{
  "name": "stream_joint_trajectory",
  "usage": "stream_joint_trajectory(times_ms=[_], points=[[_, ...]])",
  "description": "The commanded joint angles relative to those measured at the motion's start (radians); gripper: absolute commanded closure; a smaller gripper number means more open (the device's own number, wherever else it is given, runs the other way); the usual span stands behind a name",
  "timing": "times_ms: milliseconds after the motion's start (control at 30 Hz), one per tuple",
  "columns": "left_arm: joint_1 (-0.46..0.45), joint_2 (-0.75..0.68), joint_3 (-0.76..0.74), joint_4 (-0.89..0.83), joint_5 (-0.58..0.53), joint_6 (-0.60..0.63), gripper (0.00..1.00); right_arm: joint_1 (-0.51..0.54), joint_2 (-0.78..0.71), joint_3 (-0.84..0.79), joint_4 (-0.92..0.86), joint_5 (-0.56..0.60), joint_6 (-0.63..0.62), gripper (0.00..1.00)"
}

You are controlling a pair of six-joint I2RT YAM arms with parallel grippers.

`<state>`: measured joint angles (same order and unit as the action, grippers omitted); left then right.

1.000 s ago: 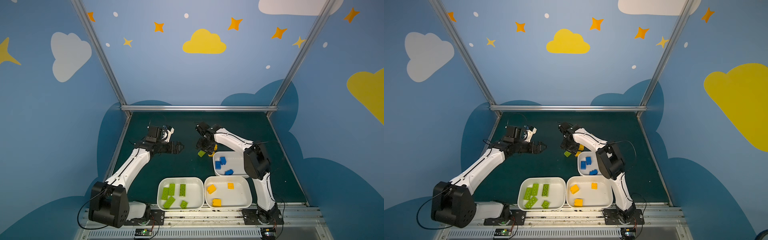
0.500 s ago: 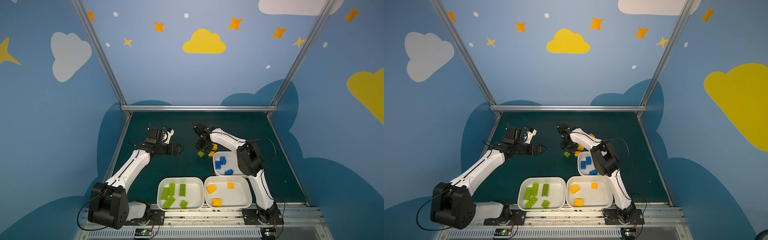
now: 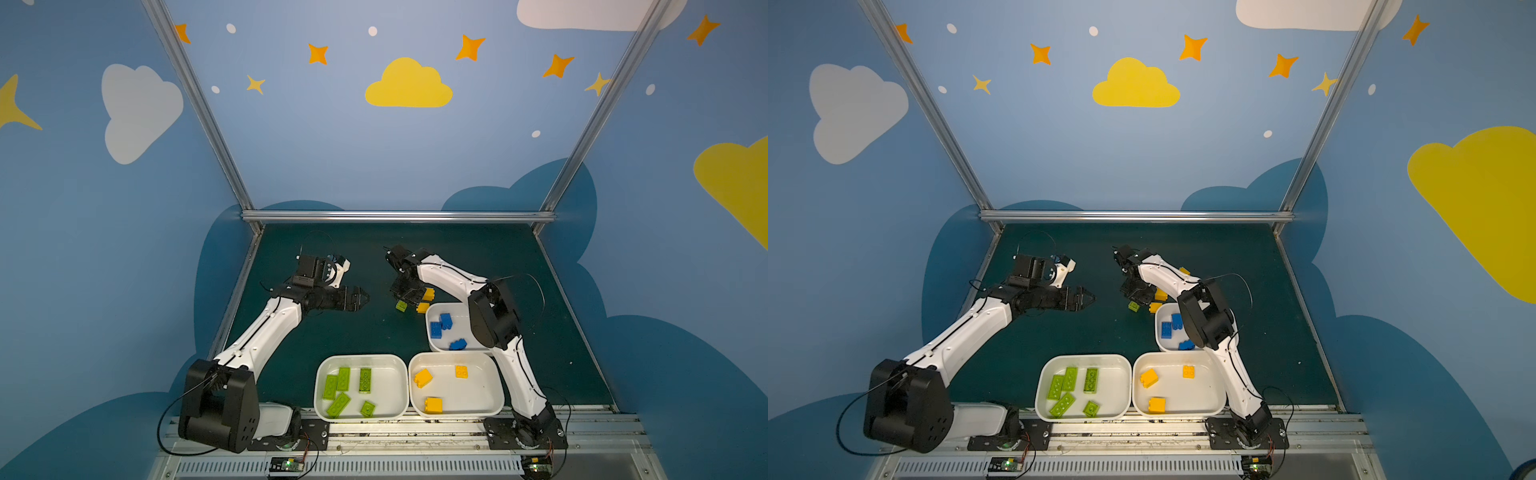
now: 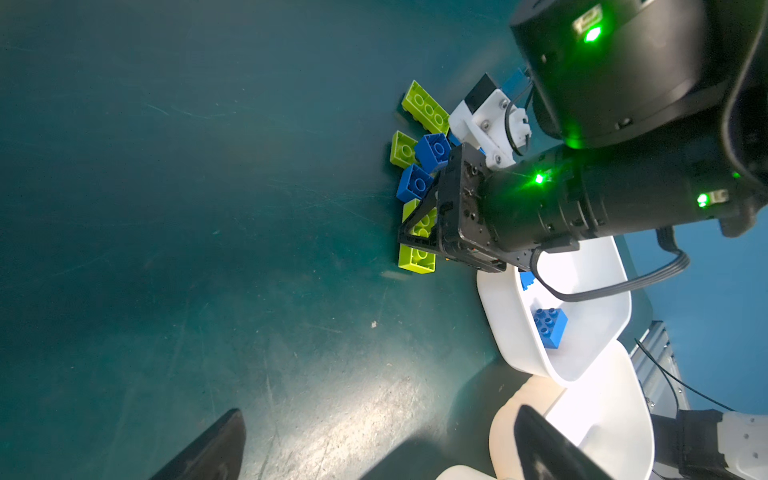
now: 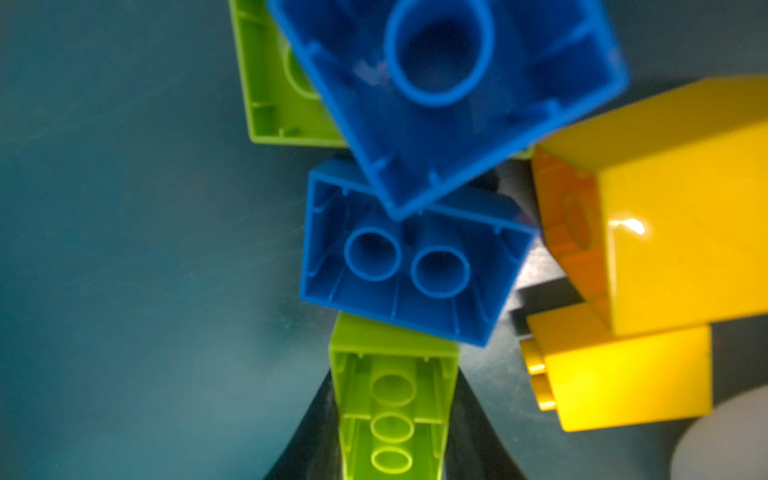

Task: Sort the legos into containers by color
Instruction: 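Lower the right gripper onto a lime-green brick and grasp it, then carry the lime-green brick to the nearest white bin and release it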

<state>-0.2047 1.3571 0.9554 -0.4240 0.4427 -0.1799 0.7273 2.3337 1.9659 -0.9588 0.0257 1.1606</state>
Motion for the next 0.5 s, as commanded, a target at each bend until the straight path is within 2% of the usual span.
stream_joint_trajectory(times_ms=[0,267,367,467], points=[[0.003,0.005,0.021,0.004,0.031,0.016,0.01,-0.004,0.012,0.031,-0.044,0.012,-0.03,0.77],[0.004,0.011,0.044,-0.004,0.024,0.019,0.0,0.005,-0.168,0.003,-0.056,0.035,-0.162,0.75],[0.005,0.015,0.055,-0.006,0.018,0.018,0.0,0.012,-0.247,-0.043,-0.024,0.001,-0.294,0.73],[0.007,0.011,0.065,-0.023,-0.036,0.011,0.0,0.041,-0.319,-0.097,0.038,-0.092,-0.538,0.71]])
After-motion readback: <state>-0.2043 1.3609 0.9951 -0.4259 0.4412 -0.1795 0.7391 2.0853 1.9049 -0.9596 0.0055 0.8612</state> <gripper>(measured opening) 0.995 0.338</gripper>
